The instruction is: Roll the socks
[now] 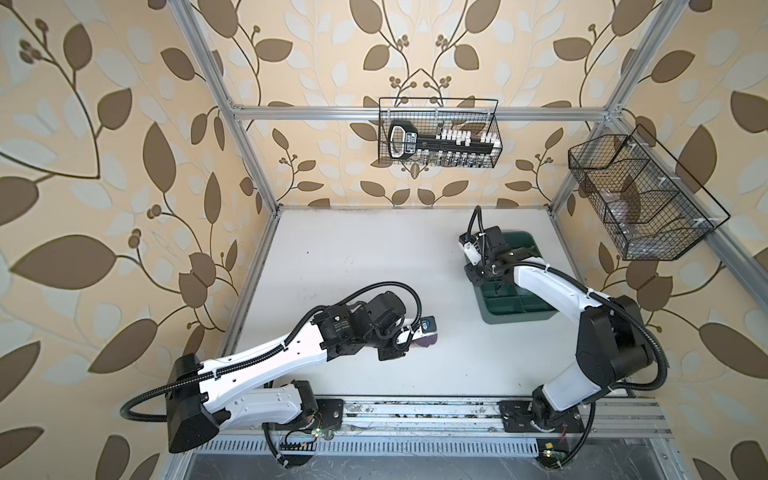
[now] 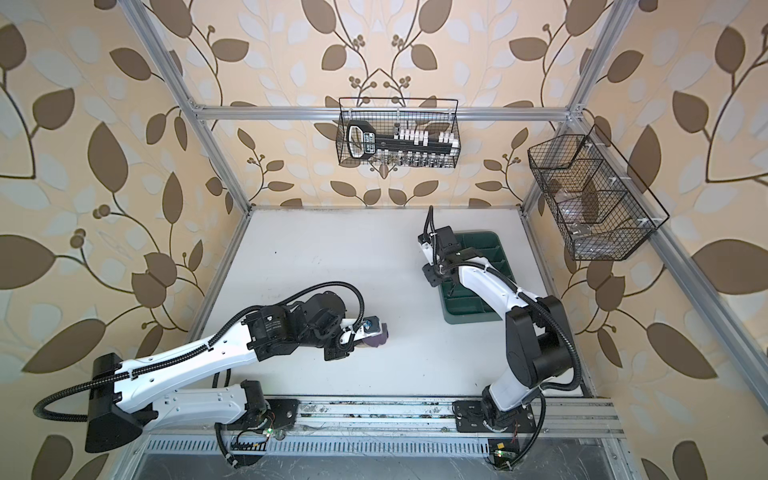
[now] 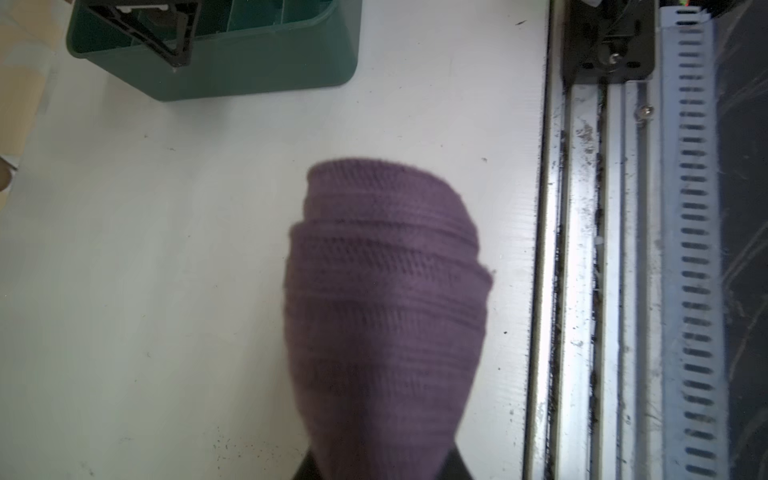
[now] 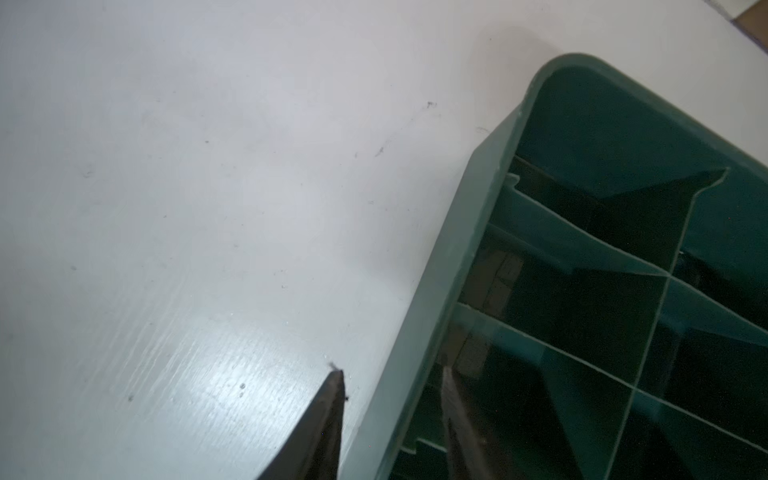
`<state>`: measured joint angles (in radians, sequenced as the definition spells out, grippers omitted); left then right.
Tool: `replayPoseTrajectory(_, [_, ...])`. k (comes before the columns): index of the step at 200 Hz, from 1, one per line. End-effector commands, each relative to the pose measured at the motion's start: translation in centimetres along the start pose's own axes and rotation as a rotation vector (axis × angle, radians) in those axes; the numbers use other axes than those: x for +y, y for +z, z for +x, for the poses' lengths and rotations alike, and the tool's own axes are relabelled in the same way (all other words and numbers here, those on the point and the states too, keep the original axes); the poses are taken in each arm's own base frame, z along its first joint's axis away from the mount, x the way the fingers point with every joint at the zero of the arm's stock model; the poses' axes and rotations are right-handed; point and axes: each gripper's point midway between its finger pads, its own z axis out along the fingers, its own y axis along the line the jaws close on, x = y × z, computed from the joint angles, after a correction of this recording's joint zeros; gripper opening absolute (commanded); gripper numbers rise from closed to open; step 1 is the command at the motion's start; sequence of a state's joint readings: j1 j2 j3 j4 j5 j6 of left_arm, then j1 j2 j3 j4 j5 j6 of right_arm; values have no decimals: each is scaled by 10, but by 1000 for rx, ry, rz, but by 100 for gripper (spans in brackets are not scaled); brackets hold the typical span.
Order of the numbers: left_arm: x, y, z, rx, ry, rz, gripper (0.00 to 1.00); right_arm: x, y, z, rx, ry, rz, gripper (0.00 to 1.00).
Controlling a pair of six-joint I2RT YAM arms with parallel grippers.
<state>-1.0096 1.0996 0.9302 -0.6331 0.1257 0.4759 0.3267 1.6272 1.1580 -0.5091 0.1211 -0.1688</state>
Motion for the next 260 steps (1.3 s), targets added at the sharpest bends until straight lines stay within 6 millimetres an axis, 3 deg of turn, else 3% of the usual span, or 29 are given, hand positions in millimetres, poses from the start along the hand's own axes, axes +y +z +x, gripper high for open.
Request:
replayPoseTrajectory(1, [-15,-17,-12,-54,-43,100,0,-15,2,-9,-11,39,82,39])
replayPoseTrajectory(36, [-10,-13,-7,-56,-51,65,0,-25,11,6,21,44,148,38])
replayPoseTrajectory(57, [-5,-11,-5,-53,-56,44,0,-24,18,12,34,56,139,32])
replayPoseTrajectory(128, [6,-14,-8,-64,-69,5,0,10,41,15,54,76,25,15])
replayPoseTrajectory(158, [31,-23,-6,-29,-101,-132,0,39,36,4,22,92,-22,0])
replayPoseTrajectory(209, [61,-68,-15,-97,-96,-334,0,107,15,-35,-136,201,-52,0])
replayPoseTrajectory(254, [81,-89,5,-71,-132,-489,0,168,-8,-57,-215,445,-2,0])
replayPoseTrajectory(260, [83,-92,7,-72,-138,-507,0,176,-18,-69,-251,475,2,0])
